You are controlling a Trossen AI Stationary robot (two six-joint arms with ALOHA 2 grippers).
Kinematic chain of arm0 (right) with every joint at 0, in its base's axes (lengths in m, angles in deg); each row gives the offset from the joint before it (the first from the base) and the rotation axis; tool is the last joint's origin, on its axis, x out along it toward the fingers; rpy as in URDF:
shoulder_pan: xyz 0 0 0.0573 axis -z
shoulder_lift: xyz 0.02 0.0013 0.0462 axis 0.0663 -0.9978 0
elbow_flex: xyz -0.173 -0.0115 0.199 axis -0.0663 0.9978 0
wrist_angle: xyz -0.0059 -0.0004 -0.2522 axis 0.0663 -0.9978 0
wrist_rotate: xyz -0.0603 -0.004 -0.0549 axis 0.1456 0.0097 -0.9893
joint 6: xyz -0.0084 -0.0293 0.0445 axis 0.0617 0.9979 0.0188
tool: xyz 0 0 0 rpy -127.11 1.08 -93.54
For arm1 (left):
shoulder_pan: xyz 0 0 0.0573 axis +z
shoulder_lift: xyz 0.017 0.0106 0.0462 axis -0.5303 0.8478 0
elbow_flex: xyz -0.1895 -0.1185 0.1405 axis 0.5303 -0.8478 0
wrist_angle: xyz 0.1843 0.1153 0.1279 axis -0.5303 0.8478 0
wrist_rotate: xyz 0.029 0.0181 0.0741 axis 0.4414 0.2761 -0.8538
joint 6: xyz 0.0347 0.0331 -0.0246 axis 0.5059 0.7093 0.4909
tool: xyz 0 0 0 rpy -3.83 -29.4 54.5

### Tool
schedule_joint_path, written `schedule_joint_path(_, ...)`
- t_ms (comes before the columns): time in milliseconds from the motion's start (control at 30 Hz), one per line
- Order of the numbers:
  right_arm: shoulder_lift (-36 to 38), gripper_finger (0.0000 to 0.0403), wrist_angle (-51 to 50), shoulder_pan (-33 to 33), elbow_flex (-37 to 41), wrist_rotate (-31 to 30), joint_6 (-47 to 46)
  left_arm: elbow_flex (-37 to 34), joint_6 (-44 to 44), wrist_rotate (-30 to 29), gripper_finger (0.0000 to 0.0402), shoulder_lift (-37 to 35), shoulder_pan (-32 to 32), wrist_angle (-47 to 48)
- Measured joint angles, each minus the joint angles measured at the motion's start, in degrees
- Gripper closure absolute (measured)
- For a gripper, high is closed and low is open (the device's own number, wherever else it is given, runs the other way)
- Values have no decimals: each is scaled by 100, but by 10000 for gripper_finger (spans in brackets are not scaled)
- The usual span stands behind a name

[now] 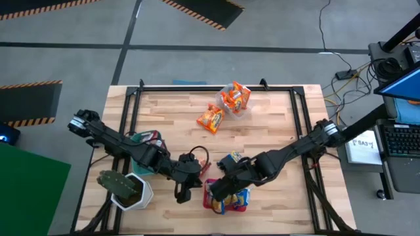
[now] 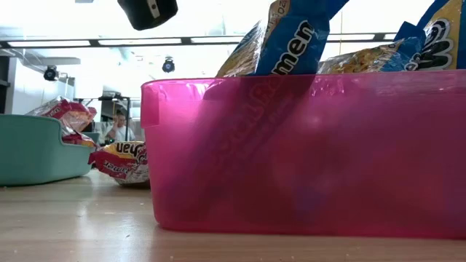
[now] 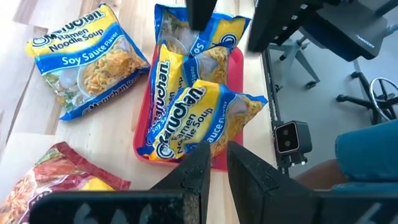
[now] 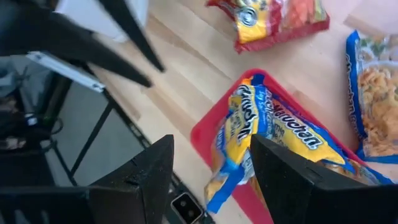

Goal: Sort Maruchan noodles
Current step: Put the top blue noodle pack into the red bin

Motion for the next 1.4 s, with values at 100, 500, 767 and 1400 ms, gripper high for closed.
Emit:
schedule_joint_path(100,188,202,4,-78,1,-262,173,-27,-87,-4,365,27,-42,-22)
schedule_joint_path(500,463,214,91,-187,2,-880,685,-36,-134,0,365,328,-103,-389)
schedule_joint_path(767,704,283,57,-226,4,-881,924,-36,264,-173,365,632,-24,-948)
schedule_joint_path(1400,1349,381,20,-563,16,-1988,1733,-36,639,-39,365,1688,214,-3144)
